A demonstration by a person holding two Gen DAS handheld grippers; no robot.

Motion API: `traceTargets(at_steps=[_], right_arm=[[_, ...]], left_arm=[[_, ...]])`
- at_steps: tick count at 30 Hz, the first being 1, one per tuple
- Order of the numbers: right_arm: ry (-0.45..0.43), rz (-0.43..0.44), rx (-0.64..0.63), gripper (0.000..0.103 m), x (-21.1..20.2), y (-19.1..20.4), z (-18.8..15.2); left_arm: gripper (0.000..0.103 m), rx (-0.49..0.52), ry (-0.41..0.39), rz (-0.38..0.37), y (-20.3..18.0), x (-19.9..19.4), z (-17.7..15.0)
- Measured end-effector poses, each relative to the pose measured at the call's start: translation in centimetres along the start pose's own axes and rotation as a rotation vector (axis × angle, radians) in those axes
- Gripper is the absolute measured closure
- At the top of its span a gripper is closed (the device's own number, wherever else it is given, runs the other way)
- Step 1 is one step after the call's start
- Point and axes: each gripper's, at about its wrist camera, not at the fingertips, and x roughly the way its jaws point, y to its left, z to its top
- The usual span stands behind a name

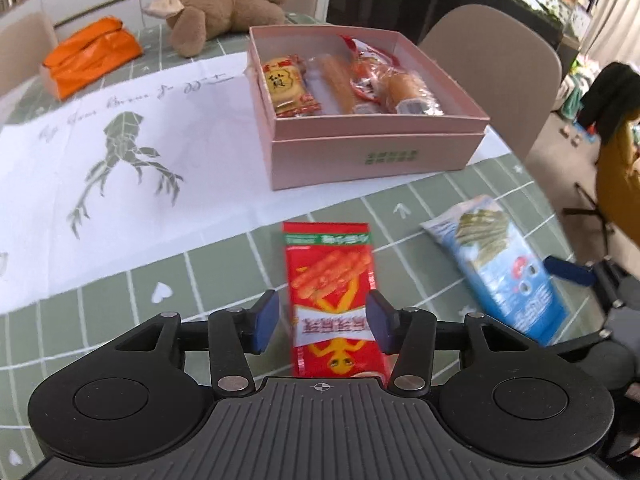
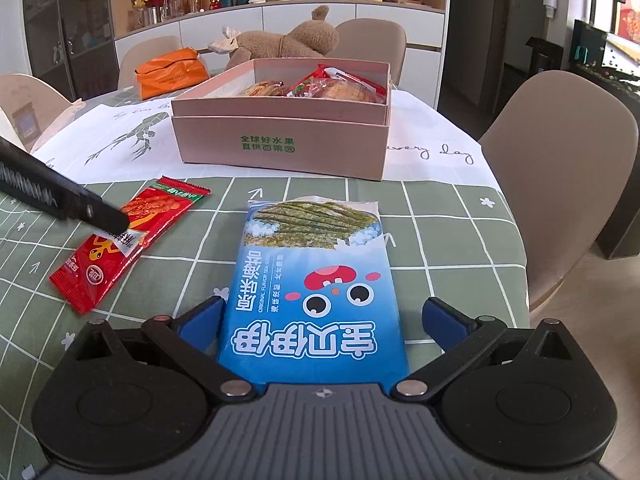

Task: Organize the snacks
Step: 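Hold the seaweed packet in the right tool while the left holds the red packet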

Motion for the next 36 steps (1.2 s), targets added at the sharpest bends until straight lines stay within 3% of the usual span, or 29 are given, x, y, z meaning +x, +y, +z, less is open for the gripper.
traceTargets(at_steps=[3, 5, 14, 18, 21, 25, 36], right_arm=[[0.000, 0.000, 0.000, 0.000, 0.0, 0.0, 0.0], [0.000, 0.000, 0.000, 0.000, 0.0, 0.0, 0.0], [0.000, 0.000, 0.000, 0.000, 0.0, 0.0, 0.0], [0.000, 0.002, 0.000, 0.000, 0.0, 0.0, -0.1], [0.000, 0.005, 0.000, 0.000, 0.0, 0.0, 0.0], [0.000, 0.004, 0.000, 0.000, 0.0, 0.0, 0.0], [0.011, 0.016, -0.012, 0.000, 0.2, -0.1, 0.2]], left_arm=[[0.050, 0.034, 0.038, 0.002, -1.2, 1.1, -0.1], [0.043, 0.058, 0.052, 0.012, -1.9, 1.9, -0.2], [0.035, 0.093, 0.039, 0.014, -2.7, 2.6, -0.3], [0.034, 0.153, 0.032, 0.003, -2.9, 2.4, -0.9], [0.035, 0.077, 0.020, -0.039, -1.2, 1.9, -1.1], [0.038, 0.025, 0.005, -0.037, -0.1, 1.6, -1.2], [0.032, 0.138, -0.016, -0.017, -2.8, 2.3, -1.3]])
